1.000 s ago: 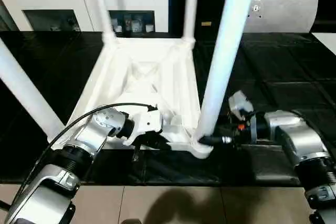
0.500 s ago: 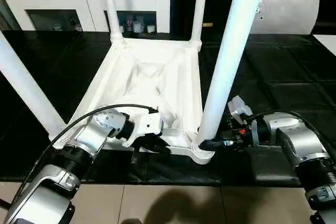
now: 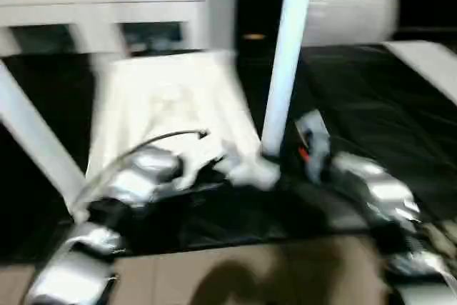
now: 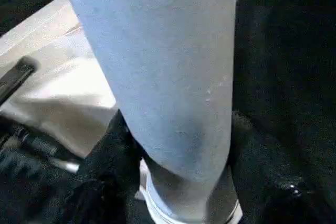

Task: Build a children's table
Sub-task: Rotate leg to tighten

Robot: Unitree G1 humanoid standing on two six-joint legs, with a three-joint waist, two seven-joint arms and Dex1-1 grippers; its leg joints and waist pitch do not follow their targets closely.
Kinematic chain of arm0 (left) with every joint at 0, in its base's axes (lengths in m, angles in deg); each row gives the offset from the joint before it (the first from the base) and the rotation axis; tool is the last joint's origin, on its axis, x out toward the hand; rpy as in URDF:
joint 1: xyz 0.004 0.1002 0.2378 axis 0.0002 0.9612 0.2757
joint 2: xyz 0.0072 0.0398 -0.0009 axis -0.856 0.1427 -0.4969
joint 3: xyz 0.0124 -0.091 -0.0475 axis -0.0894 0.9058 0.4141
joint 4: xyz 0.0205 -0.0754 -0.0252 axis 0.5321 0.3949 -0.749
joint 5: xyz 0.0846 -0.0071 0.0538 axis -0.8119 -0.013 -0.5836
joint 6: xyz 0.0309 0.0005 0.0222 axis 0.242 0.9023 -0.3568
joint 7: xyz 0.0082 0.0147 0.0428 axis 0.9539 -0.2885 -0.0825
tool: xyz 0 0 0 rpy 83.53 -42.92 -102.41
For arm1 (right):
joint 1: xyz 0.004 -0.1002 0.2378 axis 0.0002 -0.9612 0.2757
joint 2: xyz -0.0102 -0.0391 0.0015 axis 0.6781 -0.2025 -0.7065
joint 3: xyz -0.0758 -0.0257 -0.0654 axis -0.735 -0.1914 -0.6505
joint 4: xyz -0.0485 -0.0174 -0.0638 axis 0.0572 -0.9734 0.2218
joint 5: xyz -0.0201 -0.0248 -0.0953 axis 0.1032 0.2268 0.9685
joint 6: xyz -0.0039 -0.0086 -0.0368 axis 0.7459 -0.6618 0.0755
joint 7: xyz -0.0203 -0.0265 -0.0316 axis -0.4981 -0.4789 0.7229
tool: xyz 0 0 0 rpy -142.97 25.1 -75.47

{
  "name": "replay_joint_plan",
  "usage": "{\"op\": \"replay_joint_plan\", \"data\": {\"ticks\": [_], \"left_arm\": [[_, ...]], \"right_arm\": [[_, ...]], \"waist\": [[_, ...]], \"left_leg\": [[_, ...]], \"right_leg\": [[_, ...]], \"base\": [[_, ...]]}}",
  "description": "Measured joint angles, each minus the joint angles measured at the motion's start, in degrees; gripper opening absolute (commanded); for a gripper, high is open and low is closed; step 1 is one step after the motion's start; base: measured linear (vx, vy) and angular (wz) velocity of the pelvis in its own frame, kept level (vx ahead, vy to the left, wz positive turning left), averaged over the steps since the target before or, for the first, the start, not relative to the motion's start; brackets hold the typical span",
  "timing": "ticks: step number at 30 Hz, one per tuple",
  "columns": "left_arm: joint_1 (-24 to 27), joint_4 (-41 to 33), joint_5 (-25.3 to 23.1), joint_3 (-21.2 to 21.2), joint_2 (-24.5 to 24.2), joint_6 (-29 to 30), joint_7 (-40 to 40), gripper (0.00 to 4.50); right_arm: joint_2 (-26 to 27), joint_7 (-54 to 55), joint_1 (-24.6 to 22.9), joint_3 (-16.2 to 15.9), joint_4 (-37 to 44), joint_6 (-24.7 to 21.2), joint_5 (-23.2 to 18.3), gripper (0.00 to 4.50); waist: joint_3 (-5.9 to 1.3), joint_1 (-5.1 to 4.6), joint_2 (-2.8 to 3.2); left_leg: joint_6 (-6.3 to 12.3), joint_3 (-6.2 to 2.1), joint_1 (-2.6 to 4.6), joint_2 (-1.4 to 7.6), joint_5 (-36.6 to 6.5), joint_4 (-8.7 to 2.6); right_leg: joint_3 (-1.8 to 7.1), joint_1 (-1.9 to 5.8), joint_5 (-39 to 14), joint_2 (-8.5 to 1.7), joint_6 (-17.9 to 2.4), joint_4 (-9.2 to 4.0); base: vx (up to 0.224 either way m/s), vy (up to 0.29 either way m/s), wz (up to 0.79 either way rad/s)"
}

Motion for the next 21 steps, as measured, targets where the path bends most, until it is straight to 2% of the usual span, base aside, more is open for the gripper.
{"op": "replay_joint_plan", "data": {"ticks": [1, 2, 3, 4, 5, 6, 7, 8, 9, 10, 11, 12, 13, 14, 15, 16, 17, 18, 19, 21], "left_arm": [[-0.1, 0.4, -0.1, 0.2, 0.9, 0.8, -1.6, 0.0], [-0.1, 0.4, 0.0, 0.9, 1.2, 1.2, -2.6, 0.0], [-0.5, 0.4, 0.1, 1.4, 1.6, 1.8, -3.2, 0.0], [-1.4, 0.4, -0.2, 1.5, 3.0, 3.3, -4.9, 0.0], [-1.8, 0.4, -0.7, 1.4, 4.0, 4.2, -6.2, 0.0], [-2.1, 0.5, -1.1, 1.4, 4.6, 4.6, -6.9, 0.0], [-1.9, 1.1, -1.1, 1.3, 5.3, 4.6, -7.5, 0.0], [-1.7, 1.3, -1.1, 1.3, 5.7, 4.3, -7.9, 0.0], [-1.8, 1.1, -0.9, 1.5, 5.3, 3.9, -7.9, 0.0], [-2.0, 1.1, -0.9, 1.6, 5.1, 3.3, -8.2, 0.0], [-2.3, 1.1, -0.9, 1.5, 4.8, 3.1, -8.4, 0.0], [-2.5, 1.1, -1.0, 1.3, 4.5, 2.8, -8.5, 0.0], [-2.3, 1.1, -1.1, 1.0, 4.2, 2.5, -8.2, 0.0], [-2.1, 1.1, -1.1, 0.8, 4.0, 2.0, -7.8, 0.0], [-1.9, 1.0, -1.2, 0.7, 3.8, 1.6, -7.4, 0.0], [-1.8, 0.1, -1.2, 0.5, 3.4, 0.9, -6.6, 0.0], [-1.8, -0.5, -1.3, 0.2, 2.8, 0.6, -6.1, 0.0], [-1.8, -0.9, -1.4, 0.2, 2.4, 0.4, -5.6, 0.0], [-1.8, -1.4, -1.7, 0.0, 2.1, -0.1, -4.9, 0.0], [-1.7, -1.6, -1.7, -0.6, 1.0, -1.9, -2.9, 0.0]], "right_arm": [[0.4, 2.3, 0.3, 0.2, -0.3, -0.2, 0.1, 2.05], [1.5, 4.4, 1.1, 0.7, -0.7, -0.5, 0.0, 2.05], [2.4, 6.5, 1.5, 1.2, -0.7, -0.2, 0.0, 2.05], [3.2, 9.3, 1.9, 2.0, -0.6, -0.1, 0.4, 2.05], [3.6, 10.9, 1.9, 2.7, -0.6, -0.3, 0.6, 2.6], [3.9, 11.8, 2.1, 3.1, -0.6, -0.4, 0.9, 2.6], [4.0, 12.0, 1.4, 3.5, -0.2, -0.6, 0.9, 2.74], [4.0, 11.8, 1.3, 3.6, 0.2, -1.0, 0.8, 2.8], [4.2, 11.8, 1.6, 3.6, 0.4, -0.9, 0.8, 2.8], [4.2, 11.7, 1.6, 3.6, 0.8, -1.0, 0.6, 3.02], [4.1, 11.3, 1.6, 3.6, 1.0, -1.0, 0.4, 3.11], [3.8, 10.7, 1.6, 3.4, 1.0, -0.8, 0.4, 3.15], [2.9, 9.4, 1.1, 2.9, 1.0, -0.3, 0.4, 3.2], [2.2, 8.4, 0.6, 2.2, 1.0, 0.5, 0.4, 3.31], [1.3, 7.2, 0.1, 1.5, 1.0, 1.1, 0.4, 3.45], [-0.1, 5.5, 0.2, 0.8, 1.0, 1.9, 0.4, 3.55], [-1.0, 4.0, 0.1, 0.3, 1.1, 2.7, 0.4, 3.6], [-1.8, 2.6, 0.0, -0.1, 1.2, 3.0, 0.4, 3.6], [-2.9, 1.1, 0.0, -0.5, 1.2, 3.3, 0.5, 3.73], [-4.4, -1.9, -0.1, -1.2, 1.2, 4.2, 0.5, 3.83]], "waist": [[0.2, -0.2, -0.47], [0.16, 0.13, 0.0], [-0.25, -0.1, 1.83], [-0.12, -0.02, 2.8], [-0.02, 0.68, 2.53], [0.22, 0.53, 1.37], [0.83, 0.41, 0.1], [0.67, 0.45, 0.4], [0.52, 0.8, 0.92], [0.1, 0.44, 2.25], [0.02, 0.38, 2.74], [0.05, 0.38, 2.72], [0.28, 0.08, 1.46], [0.47, 0.01, 0.77], [0.66, 0.32, 0.47], [0.5, 0.95, 0.83], [0.27, 1.16, 1.21], [0.1, 1.26, 1.29], [0.09, 1.52, 1.27], [0.11, 1.92, 1.1]], "left_leg": [[0.22, 0.2, 0.45, -0.33, -1.2, 1.62], [1.44, -0.34, -0.17, -0.31, -2.7, 2.53], [2.21, -1.64, -1.36, 0.51, -3.1, 2.5], [1.72, -2.75, -2.14, 1.75, -2.9, 2.33], [0.31, -2.57, -1.71, 1.98, -2.2, 1.89], [-0.56, -1.87, -0.78, 1.09, -1.9, 2.01], [-0.68, -1.09, 0.88, -0.49, -2.2, 2.58], [-0.2, -0.66, 1.02, -0.42, -3.0, 3.1], [1.15, -0.85, 0.21, -0.43, -3.9, 3.09], [1.56, -2.01, -0.85, 0.0, -4.2, 2.4], [1.18, -2.73, -1.25, 1.14, -3.9, 1.88], [0.07, -2.72, -1.31, 1.44, -3.3, 1.79], [-0.77, -1.77, -0.23, 0.41, -3.1, 2.05], [-0.66, -1.42, 0.59, -0.96, -3.2, 2.07], [-0.39, -1.26, 0.84, -1.26, -3.3, 1.94], [-0.24, -1.27, 0.21, -1.35, -3.4, 1.5], [-0.05, -1.7, -0.5, -1.29, -3.2, 1.08], [0.23, -1.93, -0.96, -1.17, -2.8, 0.55], [0.21, -1.9, -1.15, -1.03, -2.2, -0.01], [0.27, -1.86, -1.25, -1.57, -2.2, 0.04]], "right_leg": [[-0.44, -0.44, 0.4, 0.29, -0.1, 0.04], [-1.83, -0.63, 0.4, -0.24, -0.1, -0.34], [-4.78, 0.44, 0.4, -0.47, 0.0, -1.98], [-6.88, 0.93, -1.1, -0.42, 1.7, -2.56], [-5.21, 0.06, -1.7, -0.12, 1.9, -0.48], [-2.62, -0.32, -1.4, -0.05, 1.3, 1.37], [-0.76, -0.63, -0.8, 0.34, 0.1, 1.74], [-0.55, -0.87, -0.8, 0.54, -0.1, 1.66], [-1.73, -0.56, -0.8, -0.22, -0.1, 0.97], [-4.62, -0.02, -0.6, -0.56, 0.2, -1.38], [-5.48, 0.29, -1.1, -0.25, 1.3, -2.25], [-4.75, -0.11, -1.8, 0.0, 2.3, -0.88], [-2.29, -0.41, -0.2, 0.01, 0.0, -0.02], [-1.08, -0.33, 1.2, -0.17, -1.0, 0.38], [-1.02, -0.82, 1.2, -0.29, -1.0, 0.22], [-1.44, -0.88, 1.2, -0.42, -1.0, -0.35], [-2.0, -0.86, 1.3, -0.31, -0.7, -1.38], [-2.38, -0.87, 1.5, -0.22, -0.5, -2.25], [-2.37, -0.94, 1.7, -0.24, -0.5, -2.81], [-1.39, -1.15, 2.7, -0.3, -0.8, -2.64]], "base": [[0.066, -0.03, 0.14], [0.072, 0.004, -0.18], [0.092, 0.091, -0.49], [0.092, 0.091, -0.49], [0.075, 0.043, -0.28], [0.035, -0.051, 0.05], [0.035, -0.051, 0.05], [0.0, 0.0, 0.0], [0.089, 0.06, -0.3], [0.089, 0.06, -0.3], [0.124, 0.104, -0.34], [0.054, 0.044, -0.1], [0.054, 0.044, -0.1], [0.0, 0.0, 0.0], [0.062, 0.025, 0.01], [0.062, 0.025, 0.01], [0.067, 0.034, -0.17], [0.054, 0.029, 0.02], [0.054, 0.029, 0.02], [0.0, 0.0, 0.0]]}}
